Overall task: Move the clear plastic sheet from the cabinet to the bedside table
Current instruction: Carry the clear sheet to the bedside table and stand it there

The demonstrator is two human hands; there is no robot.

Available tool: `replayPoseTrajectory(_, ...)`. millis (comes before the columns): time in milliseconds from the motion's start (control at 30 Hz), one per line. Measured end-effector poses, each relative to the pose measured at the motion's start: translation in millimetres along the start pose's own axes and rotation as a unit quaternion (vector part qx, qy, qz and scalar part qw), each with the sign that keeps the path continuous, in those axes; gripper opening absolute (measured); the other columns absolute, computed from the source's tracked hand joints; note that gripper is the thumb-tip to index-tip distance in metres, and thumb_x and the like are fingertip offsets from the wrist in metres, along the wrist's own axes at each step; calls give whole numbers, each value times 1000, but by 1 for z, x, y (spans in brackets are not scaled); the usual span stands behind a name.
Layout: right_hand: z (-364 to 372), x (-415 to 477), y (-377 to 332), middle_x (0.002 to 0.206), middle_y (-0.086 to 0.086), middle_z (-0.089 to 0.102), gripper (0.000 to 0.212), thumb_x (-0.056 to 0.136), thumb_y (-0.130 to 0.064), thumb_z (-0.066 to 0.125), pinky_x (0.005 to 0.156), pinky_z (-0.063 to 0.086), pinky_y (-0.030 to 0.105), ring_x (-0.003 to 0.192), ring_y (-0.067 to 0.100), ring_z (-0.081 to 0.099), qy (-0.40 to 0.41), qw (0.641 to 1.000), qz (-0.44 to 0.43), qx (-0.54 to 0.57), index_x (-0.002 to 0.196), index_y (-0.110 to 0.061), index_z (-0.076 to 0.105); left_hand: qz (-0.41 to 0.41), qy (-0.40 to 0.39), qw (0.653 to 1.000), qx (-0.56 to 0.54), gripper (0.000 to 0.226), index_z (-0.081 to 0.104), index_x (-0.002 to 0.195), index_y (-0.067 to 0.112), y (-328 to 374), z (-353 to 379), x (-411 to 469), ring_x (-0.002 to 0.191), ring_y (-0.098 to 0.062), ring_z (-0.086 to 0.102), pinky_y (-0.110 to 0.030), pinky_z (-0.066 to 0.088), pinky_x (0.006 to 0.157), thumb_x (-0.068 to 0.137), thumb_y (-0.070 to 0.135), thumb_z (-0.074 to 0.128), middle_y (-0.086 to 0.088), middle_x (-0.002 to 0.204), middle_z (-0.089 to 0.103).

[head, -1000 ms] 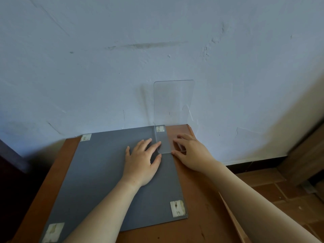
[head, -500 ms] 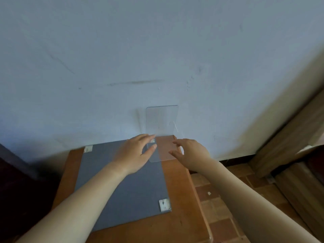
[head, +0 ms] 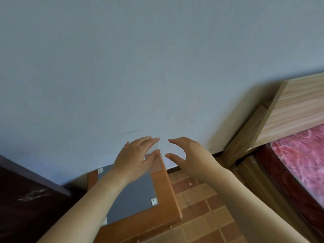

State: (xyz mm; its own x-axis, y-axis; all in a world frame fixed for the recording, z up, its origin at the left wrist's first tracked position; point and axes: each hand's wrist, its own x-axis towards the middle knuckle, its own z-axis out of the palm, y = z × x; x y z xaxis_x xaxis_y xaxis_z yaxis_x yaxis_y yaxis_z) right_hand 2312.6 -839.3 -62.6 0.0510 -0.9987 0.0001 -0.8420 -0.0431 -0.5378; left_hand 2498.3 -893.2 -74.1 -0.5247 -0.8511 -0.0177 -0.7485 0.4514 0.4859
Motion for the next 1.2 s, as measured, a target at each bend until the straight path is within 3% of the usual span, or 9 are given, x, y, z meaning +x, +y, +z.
replayPoseTrajectory(267, -93, -23, -29, 137, -16, 45, 52, 86, -54, 46, 96, 38, 22, 123, 5, 42, 71, 997, -20, 5, 133, -33, 41, -2, 15, 1000, 19, 52, 31, 139, 39, 73, -76, -4, 136, -11, 29, -45, 26, 112, 89, 53, 31, 11, 148, 32)
replayPoseTrajectory(700, -101, -59, -4, 139, -16, 43, 53, 85, -56, 46, 98, 32, 20, 125, 5, 41, 70, 997, 25, 22, 133, -33, 41, 4, 9, 1000, -9, 53, 28, 139, 40, 101, -61, -18, 137, -8, 26, -44, 25, 112, 88, 56, 31, 14, 149, 30)
replayPoseTrajectory(867, -92, -99, -7, 139, -17, 41, 56, 84, -58, 47, 102, 39, 30, 125, 6, 41, 81, 991, 99, 31, 134, -36, 38, 78, -21, 997, -17, 56, 28, 139, 41, 109, -56, -19, 136, -4, 25, -43, 27, 112, 86, 59, 29, 17, 148, 30)
replayPoseTrajectory(967, -89, -127, -15, 142, -16, 38, 59, 83, -60, 46, 102, 39, 30, 127, 6, 38, 100, 984, 147, 13, 136, -36, 34, 141, -51, 988, -47, 52, 31, 138, 40, 118, -52, -17, 133, 0, 27, -33, 26, 112, 88, 55, 33, 19, 145, 32)
replayPoseTrajectory(1200, -71, -205, -63, 143, -15, 36, 62, 82, -63, 45, 103, 37, 29, 129, 6, 36, 192, 940, 281, -6, 136, -35, 34, 312, -127, 939, -66, 54, 38, 134, 38, 145, -44, -30, 126, 6, 32, -22, 27, 103, 84, 58, 33, 19, 140, 39)
